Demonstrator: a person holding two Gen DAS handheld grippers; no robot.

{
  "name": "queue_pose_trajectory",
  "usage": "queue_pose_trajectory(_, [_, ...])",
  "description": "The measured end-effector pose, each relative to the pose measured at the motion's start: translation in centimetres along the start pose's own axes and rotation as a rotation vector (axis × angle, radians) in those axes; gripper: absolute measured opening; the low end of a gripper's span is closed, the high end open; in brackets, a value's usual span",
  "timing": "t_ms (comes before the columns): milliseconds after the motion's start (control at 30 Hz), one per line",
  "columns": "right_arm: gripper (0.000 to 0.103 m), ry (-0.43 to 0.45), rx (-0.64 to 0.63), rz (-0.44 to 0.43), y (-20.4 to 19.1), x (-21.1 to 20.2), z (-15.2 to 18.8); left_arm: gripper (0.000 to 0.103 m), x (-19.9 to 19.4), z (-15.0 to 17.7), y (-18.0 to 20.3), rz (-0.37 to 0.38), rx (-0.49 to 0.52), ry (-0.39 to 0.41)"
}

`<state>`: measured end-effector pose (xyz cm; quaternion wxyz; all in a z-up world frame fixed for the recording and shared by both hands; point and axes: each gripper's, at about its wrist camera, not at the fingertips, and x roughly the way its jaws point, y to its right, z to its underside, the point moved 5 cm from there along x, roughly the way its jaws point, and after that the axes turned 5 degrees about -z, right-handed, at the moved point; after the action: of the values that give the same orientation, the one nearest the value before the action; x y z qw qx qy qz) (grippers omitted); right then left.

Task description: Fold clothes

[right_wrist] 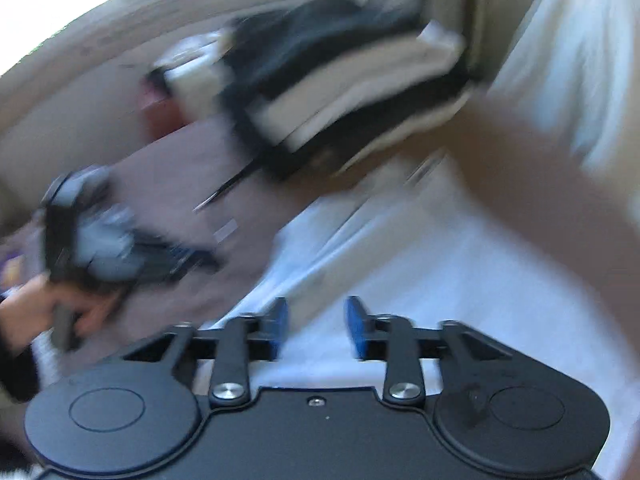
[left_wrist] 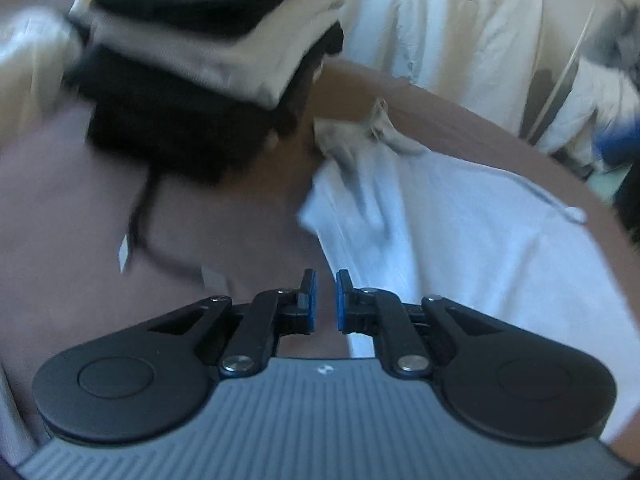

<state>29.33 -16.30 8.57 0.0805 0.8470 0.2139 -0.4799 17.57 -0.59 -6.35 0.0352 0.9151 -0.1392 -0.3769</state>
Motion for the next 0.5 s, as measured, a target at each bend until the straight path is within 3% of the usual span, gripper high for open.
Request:
queue_pose_trajectory(100, [0.052, -0.133, -0.170, 0.163, 2.4, 2.9, -4.3, 0.009, 3.3, -1.8, 0.0, -0.005, 0.015, 0.022])
queue_pose_trajectory(200, [0.053, -0.119, -0.179, 0.143, 4.6, 7.8, -6.2, 0.018, 6.9, -2.1, -0.9, 0.063, -0.071, -0.008])
queue_pose_trajectory(267, [0.055, -0.104, -0.173, 0.119, 5.9, 11.4, -7.5, 0.041, 8.3, -2.3, -1.6, 0.079, -0.120, -0.016])
queue_pose_trajectory(367, [0.056, -0.059, -0.216, 0.185, 6.9, 16.9, -9.0, 0.044, 9.5, -2.7, -2.4, 0.101, -0.183, -0.024])
queue_pose_trajectory(500, [0.057, -0.163, -0.461, 0.329, 5.5, 22.7, -9.1, 0.050, 8.8, -1.9, -2.2, 0.235, -0.167, -0.018])
